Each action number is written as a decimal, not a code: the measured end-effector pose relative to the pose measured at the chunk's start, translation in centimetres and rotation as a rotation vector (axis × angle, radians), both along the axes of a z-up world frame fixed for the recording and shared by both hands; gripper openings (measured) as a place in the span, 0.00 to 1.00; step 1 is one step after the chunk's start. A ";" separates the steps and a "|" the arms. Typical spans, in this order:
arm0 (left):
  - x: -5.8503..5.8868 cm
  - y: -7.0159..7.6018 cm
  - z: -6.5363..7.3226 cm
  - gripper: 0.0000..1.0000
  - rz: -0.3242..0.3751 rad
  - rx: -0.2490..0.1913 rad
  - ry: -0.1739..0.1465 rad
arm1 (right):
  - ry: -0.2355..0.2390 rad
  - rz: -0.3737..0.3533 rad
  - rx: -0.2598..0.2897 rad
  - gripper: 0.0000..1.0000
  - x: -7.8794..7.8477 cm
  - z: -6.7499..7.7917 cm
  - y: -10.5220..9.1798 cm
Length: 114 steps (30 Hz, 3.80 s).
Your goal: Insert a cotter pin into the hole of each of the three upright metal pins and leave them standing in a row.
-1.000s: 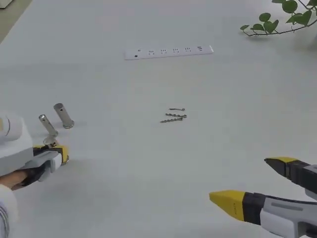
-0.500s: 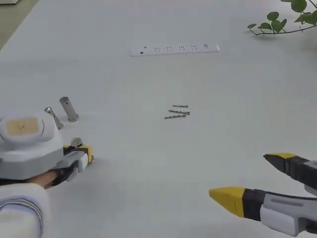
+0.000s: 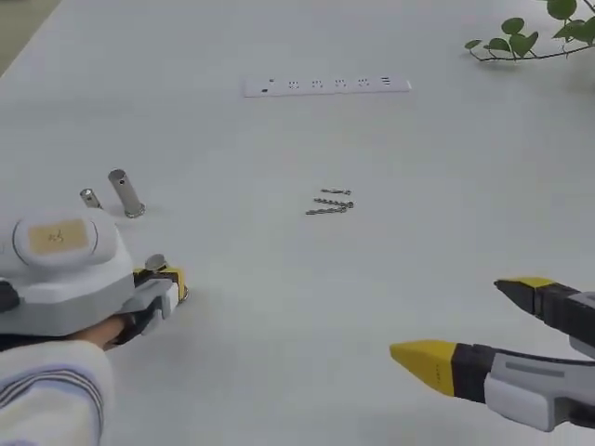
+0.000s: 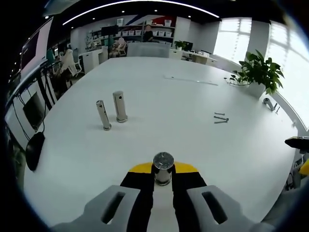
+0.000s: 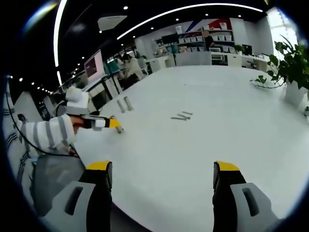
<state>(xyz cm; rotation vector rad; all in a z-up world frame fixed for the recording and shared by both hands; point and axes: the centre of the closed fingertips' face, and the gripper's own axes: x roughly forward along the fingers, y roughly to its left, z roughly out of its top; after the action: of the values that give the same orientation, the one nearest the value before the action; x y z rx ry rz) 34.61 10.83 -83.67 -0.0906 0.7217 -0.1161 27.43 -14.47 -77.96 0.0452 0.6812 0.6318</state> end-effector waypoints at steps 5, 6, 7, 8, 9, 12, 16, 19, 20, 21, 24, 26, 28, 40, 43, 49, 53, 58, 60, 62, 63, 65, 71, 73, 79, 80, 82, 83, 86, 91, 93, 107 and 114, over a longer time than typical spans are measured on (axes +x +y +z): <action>-0.1 -0.2 0.0 0.12 -0.017 0.016 -0.007 | 0.001 -0.013 0.006 0.87 0.0 0.0 0.0; -0.1 -0.3 0.0 0.12 -0.023 0.022 -0.008 | -0.001 -0.014 0.006 0.87 0.1 0.0 0.0; -0.1 -0.3 0.0 0.12 -0.024 0.024 -0.008 | -0.003 -0.015 0.005 0.87 0.1 0.0 0.0; -0.1 -0.3 0.0 0.12 -0.026 0.022 -0.007 | -0.003 -0.014 0.005 0.87 0.1 0.0 0.0; -0.1 -0.3 0.0 0.12 -0.025 0.021 -0.007 | -0.002 -0.014 0.005 0.87 0.1 0.0 0.0; -0.2 -0.4 0.0 0.12 -0.022 0.011 -0.005 | 0.001 -0.012 0.003 0.87 0.1 -0.1 0.0; -0.2 -0.4 0.1 0.13 -0.018 0.003 -0.004 | 0.003 -0.008 0.001 0.87 0.0 -0.2 0.0; -0.2 -0.4 0.2 0.13 -0.020 -0.005 -0.012 | 0.005 -0.014 -0.003 0.86 0.0 -0.2 -0.1; -0.2 -0.4 0.2 0.13 -0.022 -0.005 -0.015 | 0.006 -0.017 -0.004 0.86 0.1 -0.2 -0.1; -0.2 -0.5 0.3 0.13 -0.029 -0.003 -0.020 | 0.004 -0.020 -0.003 0.86 0.1 -0.2 -0.2; -0.1 -0.5 0.5 0.13 -0.037 -0.001 -0.027 | 0.006 -0.022 -0.002 0.86 0.2 -0.2 -0.2; -0.1 -0.5 0.6 0.13 -0.046 0.005 -0.036 | 0.007 -0.027 -0.004 0.86 0.2 -0.3 -0.3; -0.1 -0.5 0.8 0.15 -0.063 0.022 -0.048 | 0.003 -0.029 -0.001 0.86 0.3 -0.2 -0.3; -1.5 -0.5 0.3 0.33 -0.151 0.042 -0.010 | 0.011 -0.017 -0.006 0.85 0.2 -0.4 -0.1; -2.1 -0.2 0.1 0.37 -0.160 0.023 0.010 | 0.012 -0.015 -0.004 0.85 0.3 -0.4 0.1; -2.4 1.0 0.5 0.52 -0.163 0.040 -0.013 | 0.013 -0.010 -0.009 0.85 0.4 -0.3 0.1; -2.2 0.9 1.4 0.62 -0.195 0.014 -0.048 | 0.013 0.001 -0.019 0.85 0.6 -0.3 0.1; -2.4 0.5 2.4 0.68 -0.262 0.030 -0.057 | 0.001 0.015 -0.049 0.84 1.3 0.0 -0.3; -2.8 -0.1 2.5 0.73 -0.334 0.047 -0.049 | -0.006 0.017 -0.056 0.84 1.5 0.2 -0.4; -2.8 -0.5 2.9 0.79 -0.373 0.056 -0.079 | -0.012 0.023 -0.068 0.84 1.9 0.3 -0.5; -3.0 -0.8 3.0 0.83 -0.396 0.058 -0.086 | -0.015 0.029 -0.078 0.84 2.0 0.4 -0.5; -3.4 -1.1 3.0 0.90 -0.418 0.062 -0.086 | -0.021 0.037 -0.095 0.84 2.2 0.4 -0.6; -4.8 -1.7 3.0 0.99 -0.468 0.044 -0.087 | -0.027 0.099 -0.137 0.84 2.6 0.4 -0.2; -5.2 -1.6 3.1 1.00 -0.472 0.045 -0.096 | -0.031 0.110 -0.145 0.83 2.8 0.5 -0.1; -6.1 -1.1 2.7 1.00 -0.460 0.021 -0.084 | -0.058 0.146 -0.161 0.81 4.1 1.5 0.0; -6.2 -1.1 2.7 1.00 -0.462 0.023 -0.082 | -0.059 0.156 -0.169 0.81 4.3 1.6 0.0; -6.5 -1.2 2.6 0.99 -0.477 0.016 -0.079 | -0.072 0.196 -0.204 0.80 4.7 1.8 -0.2; -6.7 -1.3 2.7 0.99 -0.482 0.003 -0.078 | -0.084 0.219 -0.221 0.80 5.1 2.0 -0.2; -6.9 -1.6 3.1 0.99 -0.482 -0.018 -0.091 | -0.095 0.278 -0.262 0.79 5.7 2.3 -0.4; -7.3 -1.7 2.9 0.99 -0.502 -0.011 -0.087 | -0.122 0.375 -0.317 0.76 6.9 2.8 -0.3; -7.0 -1.1 2.8 0.97 -0.505 0.053 -0.110 | -0.120 0.417 -0.328 0.73 7.2 2.8 0.0; -7.2 -0.7 3.5 0.97 -0.463 -0.014 -0.114 | -0.079 0.674 -0.312 0.64 9.3 1.7 4.4; -7.3 -0.5 3.5 0.96 -0.466 -0.009 -0.097 | 0.010 0.735 -0.358 0.59 10.5 -1.3 4.9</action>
<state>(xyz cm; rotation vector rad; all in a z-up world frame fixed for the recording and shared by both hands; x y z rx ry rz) 27.31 10.33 -80.20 0.0761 0.6354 -0.5657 37.89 -9.55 -79.29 -0.5578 0.8119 1.2003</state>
